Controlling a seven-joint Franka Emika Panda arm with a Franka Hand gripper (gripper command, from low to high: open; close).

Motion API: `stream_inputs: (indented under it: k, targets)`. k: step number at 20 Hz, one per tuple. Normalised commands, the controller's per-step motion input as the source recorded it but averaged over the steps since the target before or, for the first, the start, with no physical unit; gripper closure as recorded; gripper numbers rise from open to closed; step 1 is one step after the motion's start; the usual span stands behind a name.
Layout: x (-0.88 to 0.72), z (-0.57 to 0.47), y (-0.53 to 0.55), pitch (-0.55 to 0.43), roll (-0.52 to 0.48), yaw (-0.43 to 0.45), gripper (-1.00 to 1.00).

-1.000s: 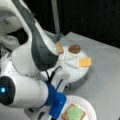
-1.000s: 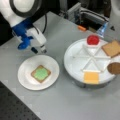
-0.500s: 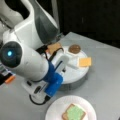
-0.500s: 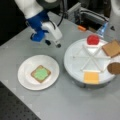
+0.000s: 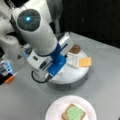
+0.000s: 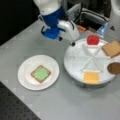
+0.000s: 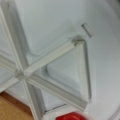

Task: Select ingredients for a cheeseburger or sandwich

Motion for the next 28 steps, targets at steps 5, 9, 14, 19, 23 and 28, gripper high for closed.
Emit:
stream_inputs:
  k: [5, 9, 14, 19, 23, 28]
  targets:
    - [-0.42, 0.03, 0.46, -0.034, -0.405, 0.109, -1.00]
    - [-0.37, -0.08, 0.27, -0.084, -0.271, 0.088, -1.00]
    - [-0.28, -0.14, 0.16, -0.139, -0.191, 0.045, -1.00]
    - [-0.26, -0.14, 0.11, -0.166, -0.211, 0.025, -1.00]
    - [-0.29, -0.22, 0.13, -0.203, -0.260, 0.029, -1.00]
    - [-0.37, -0.25, 0.16, -0.232, -0.282, 0.039, -1.00]
